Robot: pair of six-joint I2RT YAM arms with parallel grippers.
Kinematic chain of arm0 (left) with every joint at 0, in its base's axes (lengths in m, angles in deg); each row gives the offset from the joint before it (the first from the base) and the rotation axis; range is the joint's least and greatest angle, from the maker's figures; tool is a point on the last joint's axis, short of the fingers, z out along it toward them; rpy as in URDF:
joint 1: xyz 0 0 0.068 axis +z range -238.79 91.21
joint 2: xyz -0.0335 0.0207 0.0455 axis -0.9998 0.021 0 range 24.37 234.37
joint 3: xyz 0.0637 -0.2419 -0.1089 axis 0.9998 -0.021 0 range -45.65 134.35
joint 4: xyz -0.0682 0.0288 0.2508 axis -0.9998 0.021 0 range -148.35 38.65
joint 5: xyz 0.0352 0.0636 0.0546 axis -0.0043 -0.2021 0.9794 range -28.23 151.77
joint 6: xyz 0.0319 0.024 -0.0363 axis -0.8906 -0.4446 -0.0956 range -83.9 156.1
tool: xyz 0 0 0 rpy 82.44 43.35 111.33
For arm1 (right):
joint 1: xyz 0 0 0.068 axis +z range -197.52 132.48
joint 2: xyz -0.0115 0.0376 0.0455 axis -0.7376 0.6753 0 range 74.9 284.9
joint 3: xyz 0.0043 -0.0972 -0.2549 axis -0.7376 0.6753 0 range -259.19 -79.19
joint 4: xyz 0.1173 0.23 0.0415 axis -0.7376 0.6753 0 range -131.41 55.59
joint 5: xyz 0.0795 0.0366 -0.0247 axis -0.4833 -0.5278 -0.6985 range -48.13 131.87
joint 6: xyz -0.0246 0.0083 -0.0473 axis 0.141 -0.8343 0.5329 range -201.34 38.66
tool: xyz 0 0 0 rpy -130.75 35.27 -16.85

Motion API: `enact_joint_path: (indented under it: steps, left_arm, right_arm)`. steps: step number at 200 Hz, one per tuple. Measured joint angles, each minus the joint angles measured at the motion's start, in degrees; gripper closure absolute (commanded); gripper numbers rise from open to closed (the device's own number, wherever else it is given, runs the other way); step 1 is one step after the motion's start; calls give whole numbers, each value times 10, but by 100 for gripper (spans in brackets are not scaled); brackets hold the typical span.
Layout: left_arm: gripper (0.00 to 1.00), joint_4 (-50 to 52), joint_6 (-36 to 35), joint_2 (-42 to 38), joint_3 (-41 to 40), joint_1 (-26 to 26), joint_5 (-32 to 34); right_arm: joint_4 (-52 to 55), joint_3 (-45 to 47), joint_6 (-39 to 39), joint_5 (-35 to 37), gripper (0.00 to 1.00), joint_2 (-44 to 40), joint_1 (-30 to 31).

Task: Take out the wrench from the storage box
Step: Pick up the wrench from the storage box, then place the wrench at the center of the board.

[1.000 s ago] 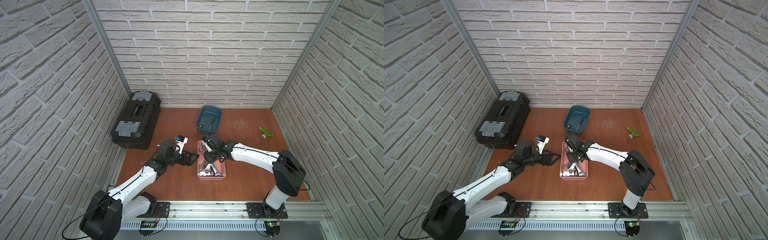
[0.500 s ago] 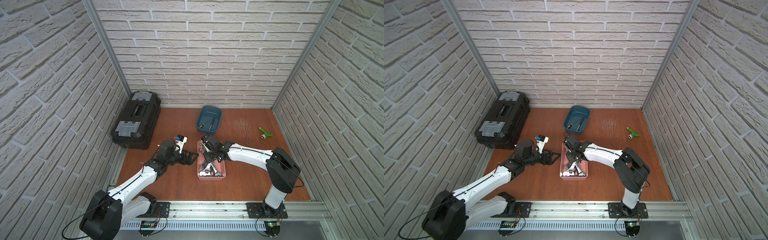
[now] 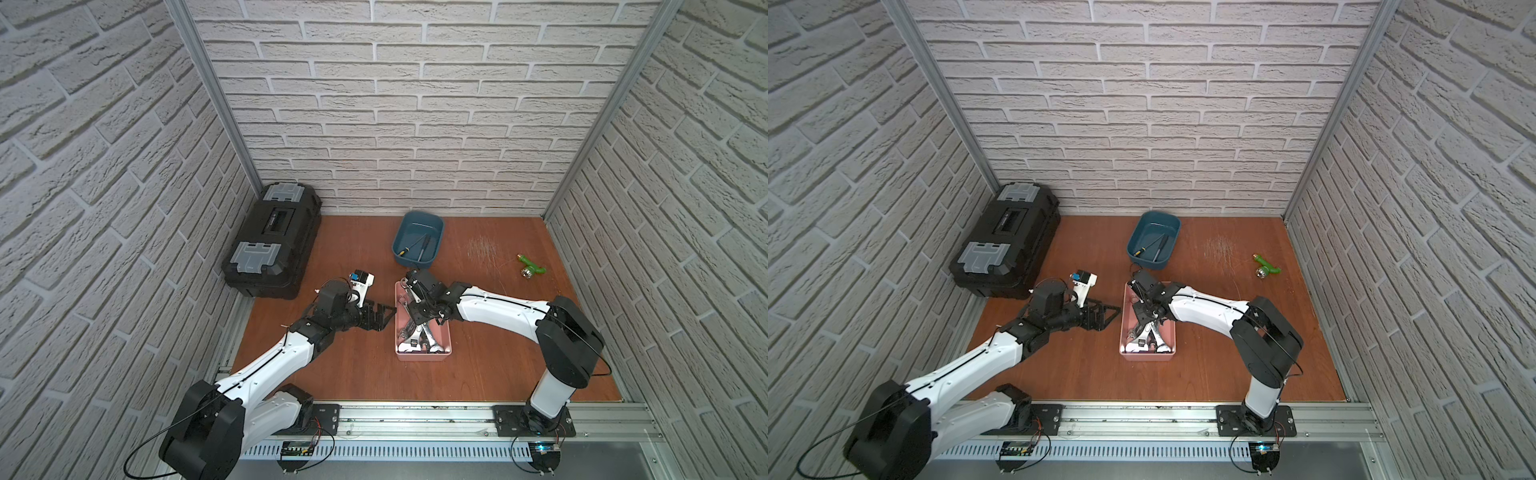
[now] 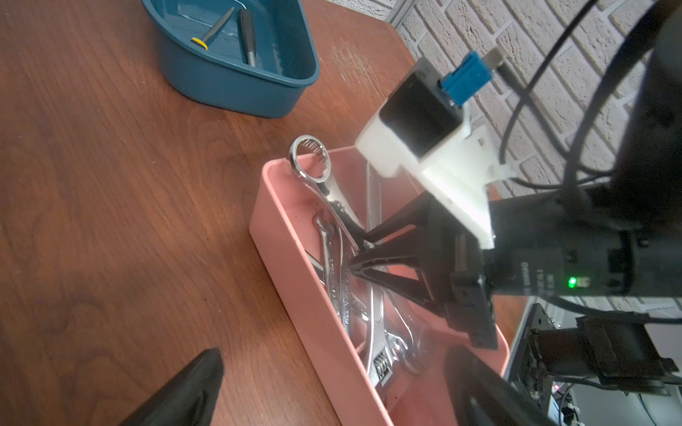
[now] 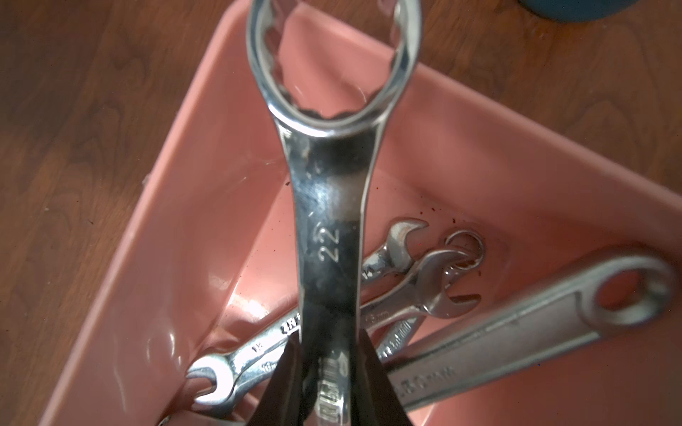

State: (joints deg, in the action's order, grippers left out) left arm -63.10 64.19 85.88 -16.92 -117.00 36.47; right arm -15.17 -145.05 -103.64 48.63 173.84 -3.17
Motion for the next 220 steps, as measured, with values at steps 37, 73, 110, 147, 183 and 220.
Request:
enact_joint_path:
  steps: [37,73,110,147,183,220]
  left_arm:
    - [2,4,0,0,0,1,0]
    - [2,6,-1,0,1,5,0]
    - [2,10,-2,0,7,9,-3]
    - [2,10,-3,5,25,15,-10]
    - [2,9,-5,28,34,15,-16]
    - [2,8,-9,57,44,16,-24]
  right_arm:
    - [19,-5,-14,-1,97,-39,0]
    - [59,-37,-24,0,97,-66,-2]
    - [113,-99,-28,-3,97,-90,-16]
    - [166,-117,-23,-12,98,-134,-59]
    - [198,-68,3,-31,97,-191,-137]
    - [190,26,20,-42,97,-205,-203]
